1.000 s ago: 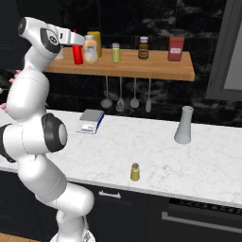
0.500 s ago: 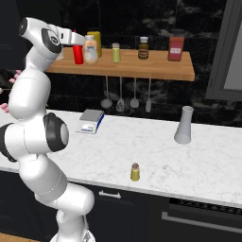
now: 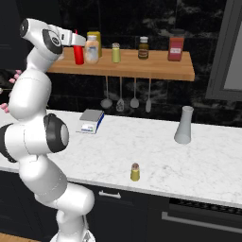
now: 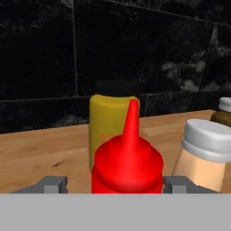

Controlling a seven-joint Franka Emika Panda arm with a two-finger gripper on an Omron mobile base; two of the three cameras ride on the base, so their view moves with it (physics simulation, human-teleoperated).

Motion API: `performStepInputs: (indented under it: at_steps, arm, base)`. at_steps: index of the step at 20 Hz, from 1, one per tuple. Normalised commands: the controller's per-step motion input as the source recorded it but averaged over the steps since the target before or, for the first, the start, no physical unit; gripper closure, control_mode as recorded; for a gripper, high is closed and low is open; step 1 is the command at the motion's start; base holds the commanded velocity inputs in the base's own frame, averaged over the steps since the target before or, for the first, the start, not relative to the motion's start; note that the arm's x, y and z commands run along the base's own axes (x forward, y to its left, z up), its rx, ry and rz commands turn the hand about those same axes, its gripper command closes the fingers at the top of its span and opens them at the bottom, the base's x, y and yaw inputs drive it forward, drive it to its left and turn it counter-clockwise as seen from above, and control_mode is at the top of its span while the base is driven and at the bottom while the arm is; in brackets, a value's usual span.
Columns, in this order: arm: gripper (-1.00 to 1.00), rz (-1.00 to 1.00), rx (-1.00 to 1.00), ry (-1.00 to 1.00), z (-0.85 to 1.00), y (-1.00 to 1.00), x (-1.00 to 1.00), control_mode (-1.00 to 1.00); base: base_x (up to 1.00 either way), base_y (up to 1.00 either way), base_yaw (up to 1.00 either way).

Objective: Put the shaker and condiment bottle from the counter next to their counterparts in the cabinet.

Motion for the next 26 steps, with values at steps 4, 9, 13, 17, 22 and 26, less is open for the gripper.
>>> performStepInputs:
  at_steps: [4, 9, 13, 17, 22, 26]
  arm:
    - [-1.0, 0.0, 0.11, 0.0, 0.4, 0.0, -0.11, -1.0]
    - [-1.0, 0.0, 0.07, 0.0, 0.34, 0.0, -0.15, -1.0]
    - [-1.0, 0.0, 0.07, 0.0, 0.35, 0.0, -0.39, -1.0]
    - [-1.0, -0.01, 0.06, 0.01, 0.07, -0.06, -0.49, -1.0]
    - [-1.0, -0.03, 0.04, 0.0, -0.41, -0.19, -0.58, -1.0]
    - [-1.0, -0.02, 0.05, 0.0, -0.53, -0.25, -0.74, -1.0]
  base:
    - [0.0, 0.0, 0.0]
    - [0.0, 0.0, 0.0]
    - [0.0, 0.0, 0.0]
    - [0.0, 0.0, 0.0]
    - [0.0, 0.0, 0.0]
    - [0.0, 0.0, 0.0]
